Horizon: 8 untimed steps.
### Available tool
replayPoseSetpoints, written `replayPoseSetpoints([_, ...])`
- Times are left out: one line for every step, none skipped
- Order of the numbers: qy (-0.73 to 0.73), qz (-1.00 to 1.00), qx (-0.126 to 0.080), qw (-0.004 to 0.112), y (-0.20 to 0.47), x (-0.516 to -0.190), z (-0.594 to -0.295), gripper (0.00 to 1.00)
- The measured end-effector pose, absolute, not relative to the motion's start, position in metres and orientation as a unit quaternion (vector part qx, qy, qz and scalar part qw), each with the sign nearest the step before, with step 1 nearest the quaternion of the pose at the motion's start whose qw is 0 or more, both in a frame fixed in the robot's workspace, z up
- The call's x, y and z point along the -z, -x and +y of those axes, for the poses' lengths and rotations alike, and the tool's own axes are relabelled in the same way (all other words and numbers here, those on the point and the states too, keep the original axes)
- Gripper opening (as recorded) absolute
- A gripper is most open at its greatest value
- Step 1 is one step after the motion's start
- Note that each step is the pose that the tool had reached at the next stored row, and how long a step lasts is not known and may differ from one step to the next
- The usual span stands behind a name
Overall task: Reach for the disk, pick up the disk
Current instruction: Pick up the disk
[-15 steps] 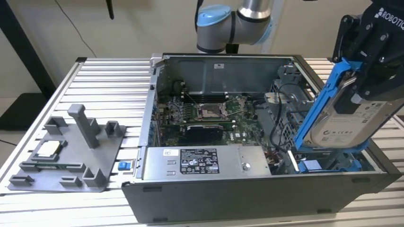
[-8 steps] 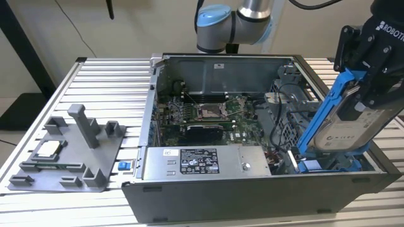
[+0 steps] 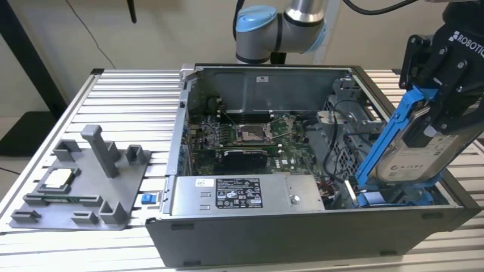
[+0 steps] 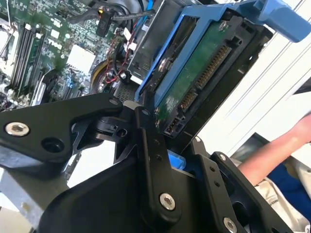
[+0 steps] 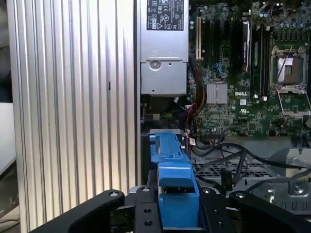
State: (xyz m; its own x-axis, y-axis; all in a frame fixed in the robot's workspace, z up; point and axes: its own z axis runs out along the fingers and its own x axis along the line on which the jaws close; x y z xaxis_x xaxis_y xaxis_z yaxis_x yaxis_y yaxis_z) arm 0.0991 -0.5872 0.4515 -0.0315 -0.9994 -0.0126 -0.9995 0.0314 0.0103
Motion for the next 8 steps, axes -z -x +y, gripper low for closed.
replayPoseSetpoints([0.696, 0.718, -0.008, 0.001, -0.0991, -0.4515, -0.5872, 0.00])
replayPoseSetpoints([0.696, 0.718, -0.008, 0.001, -0.0991, -0.4515, -0.5872, 0.00])
replayPoseSetpoints([0.696, 0.718, -0.008, 0.001, -0.0991, -0.4515, -0.5872, 0.00])
replayPoseSetpoints([0.696, 0.718, -0.008, 0.001, -0.0991, -0.4515, -0.5872, 0.00])
replayPoseSetpoints([0.696, 0.718, -0.008, 0.001, -0.0991, -0.4515, -0.5872, 0.00])
replayPoseSetpoints([0.696, 0.718, -0.008, 0.001, -0.0991, -0.4515, -0.5872, 0.00])
replayPoseSetpoints([0.696, 0.718, -0.009, 0.001, -0.0991, -0.4515, -0.5872, 0.00])
replayPoseSetpoints([0.696, 0.718, -0.009, 0.001, -0.0991, -0.4515, -0.5872, 0.00])
